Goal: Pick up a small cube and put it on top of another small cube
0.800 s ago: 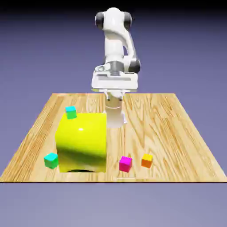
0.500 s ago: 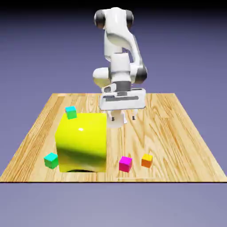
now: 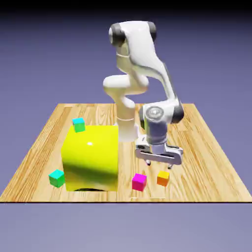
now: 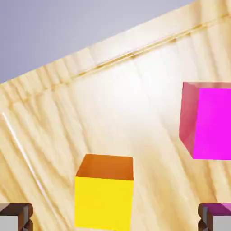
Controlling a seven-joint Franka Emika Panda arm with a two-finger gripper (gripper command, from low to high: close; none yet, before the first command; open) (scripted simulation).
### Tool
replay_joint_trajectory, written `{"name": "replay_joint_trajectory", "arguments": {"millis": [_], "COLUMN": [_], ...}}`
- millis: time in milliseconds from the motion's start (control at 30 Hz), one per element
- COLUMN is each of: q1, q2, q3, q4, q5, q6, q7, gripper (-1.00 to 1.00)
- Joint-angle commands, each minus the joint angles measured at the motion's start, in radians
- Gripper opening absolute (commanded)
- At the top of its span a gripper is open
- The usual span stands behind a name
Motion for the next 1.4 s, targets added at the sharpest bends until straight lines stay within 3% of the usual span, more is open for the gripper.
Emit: {"name": "replay_joint_trajectory", "arguments": {"millis": [0,200,233,400,1067,1133,1267,1300,1367], "q1": [0.0,0.017,0.017,0.0,-0.07,-0.072,-0.076,-0.076,-0.075], "q2": [0.002,0.147,0.147,0.002,-0.101,-0.103,0.014,0.014,-0.017], "q3": [0.0,0.012,0.012,0.0,-0.004,-0.004,-0.033,-0.033,-0.026], "q4": [0.001,-0.014,-0.014,0.001,0.033,0.034,-0.016,-0.016,-0.003], "q5": [0.001,0.025,0.025,0.001,-0.529,-0.543,-0.604,-0.604,-0.588], "q6": [-0.002,0.159,0.159,-0.001,-0.168,-0.172,-0.009,-0.009,-0.053], "q7": [0.001,-0.02,-0.02,0.001,-0.868,-0.891,-0.845,-0.845,-0.857], "gripper": [0.0,0.0,-1.0,-1.0,-1.0,-1.0,-1.0,1.0,1.0]}}
